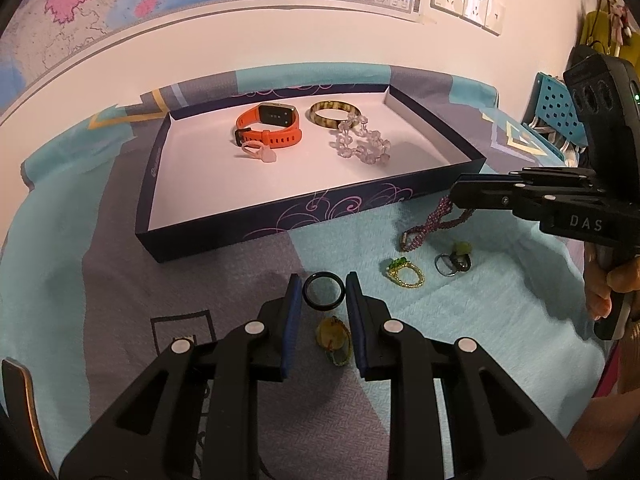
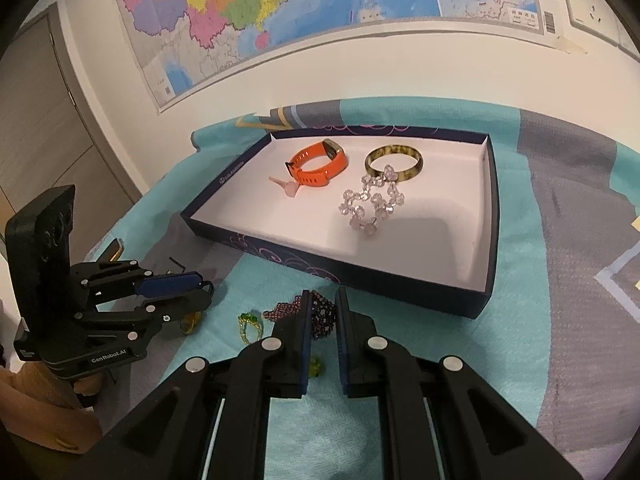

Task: Organize jewelry
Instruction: 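Lower the left tool around the black ring while the right tool grasps the maroon beaded necklace, then lift the maroon beaded necklace with the right tool while the left tool stays at the black ring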

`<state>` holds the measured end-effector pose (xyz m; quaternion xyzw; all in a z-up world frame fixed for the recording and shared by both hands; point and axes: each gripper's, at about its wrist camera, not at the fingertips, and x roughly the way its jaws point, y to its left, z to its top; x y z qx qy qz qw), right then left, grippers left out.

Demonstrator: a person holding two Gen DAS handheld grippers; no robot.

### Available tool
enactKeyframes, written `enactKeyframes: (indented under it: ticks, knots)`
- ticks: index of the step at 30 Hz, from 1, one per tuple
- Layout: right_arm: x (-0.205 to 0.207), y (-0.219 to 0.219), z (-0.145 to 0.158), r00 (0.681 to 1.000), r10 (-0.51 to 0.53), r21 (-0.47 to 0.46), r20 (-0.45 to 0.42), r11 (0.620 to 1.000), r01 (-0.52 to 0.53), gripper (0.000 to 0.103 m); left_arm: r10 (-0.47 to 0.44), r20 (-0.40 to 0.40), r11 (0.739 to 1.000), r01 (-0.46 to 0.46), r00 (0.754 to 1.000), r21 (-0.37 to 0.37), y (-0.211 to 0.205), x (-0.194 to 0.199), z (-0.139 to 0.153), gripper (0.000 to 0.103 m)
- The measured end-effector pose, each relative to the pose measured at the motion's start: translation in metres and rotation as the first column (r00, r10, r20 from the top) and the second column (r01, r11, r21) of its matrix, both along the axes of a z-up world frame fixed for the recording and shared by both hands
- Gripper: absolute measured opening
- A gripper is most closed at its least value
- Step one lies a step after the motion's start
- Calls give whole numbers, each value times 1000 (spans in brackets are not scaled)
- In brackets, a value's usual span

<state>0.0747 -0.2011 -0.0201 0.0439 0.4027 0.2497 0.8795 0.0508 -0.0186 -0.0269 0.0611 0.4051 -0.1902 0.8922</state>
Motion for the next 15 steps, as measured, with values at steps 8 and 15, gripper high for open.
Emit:
enactKeyframes:
  ticks: [8,15]
  knots:
    - [-2,-3,8,1000,-10,4,25,1000,10,10,-2,7,1000,3,1000,-5,0,-2,4,23]
    - [-5,-5,11,999,-17,6,32,1000,17,10,-5,9,1000,6,1000,-11,-1,-4,6,23]
